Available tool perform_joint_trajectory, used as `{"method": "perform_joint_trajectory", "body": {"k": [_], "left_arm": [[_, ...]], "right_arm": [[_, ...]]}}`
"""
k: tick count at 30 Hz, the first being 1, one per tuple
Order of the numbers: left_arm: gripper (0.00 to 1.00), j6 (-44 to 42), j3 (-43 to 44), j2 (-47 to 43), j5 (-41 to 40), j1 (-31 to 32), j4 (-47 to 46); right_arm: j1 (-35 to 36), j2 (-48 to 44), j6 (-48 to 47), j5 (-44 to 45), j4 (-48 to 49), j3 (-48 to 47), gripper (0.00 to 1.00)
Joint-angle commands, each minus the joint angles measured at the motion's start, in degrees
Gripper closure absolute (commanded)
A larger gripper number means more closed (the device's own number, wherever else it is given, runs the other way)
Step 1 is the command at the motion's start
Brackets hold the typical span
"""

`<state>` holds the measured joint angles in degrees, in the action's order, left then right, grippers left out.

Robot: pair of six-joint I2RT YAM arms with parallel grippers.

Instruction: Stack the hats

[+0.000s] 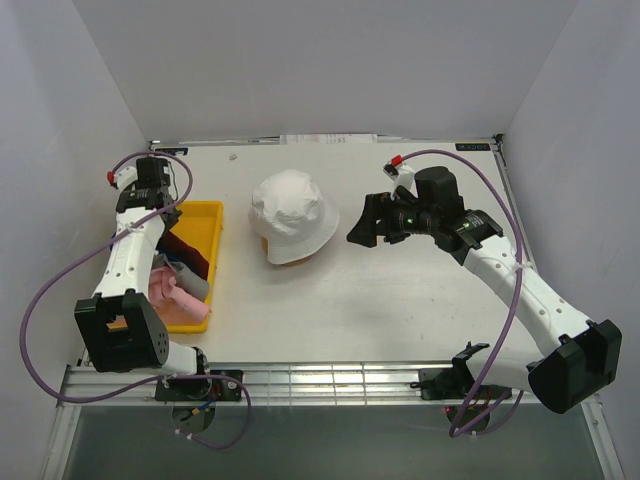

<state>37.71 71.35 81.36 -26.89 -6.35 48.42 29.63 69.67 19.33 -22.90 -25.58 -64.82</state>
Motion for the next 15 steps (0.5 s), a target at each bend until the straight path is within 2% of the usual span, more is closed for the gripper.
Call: {"method": "perform_joint_trajectory", "body": {"k": [1, 10, 15], "left_arm": [[1.0, -2.8, 4.3, -1.4, 3.9, -0.3, -0.7], [1.0, -7.1, 14.5, -5.0, 10.4, -0.4, 1.5], [1.0, -7.8, 20.9, -6.5, 17.5, -0.4, 2.9]], "right_arm": [[0.0, -0.4, 0.2, -0.7, 0.3, -1.7, 0.1], [-0.1, 1.8, 1.6, -2.2, 0.3, -5.2, 0.1], [-0.1, 2.8, 2.6, -2.9, 0.5, -7.2, 0.1]]}}
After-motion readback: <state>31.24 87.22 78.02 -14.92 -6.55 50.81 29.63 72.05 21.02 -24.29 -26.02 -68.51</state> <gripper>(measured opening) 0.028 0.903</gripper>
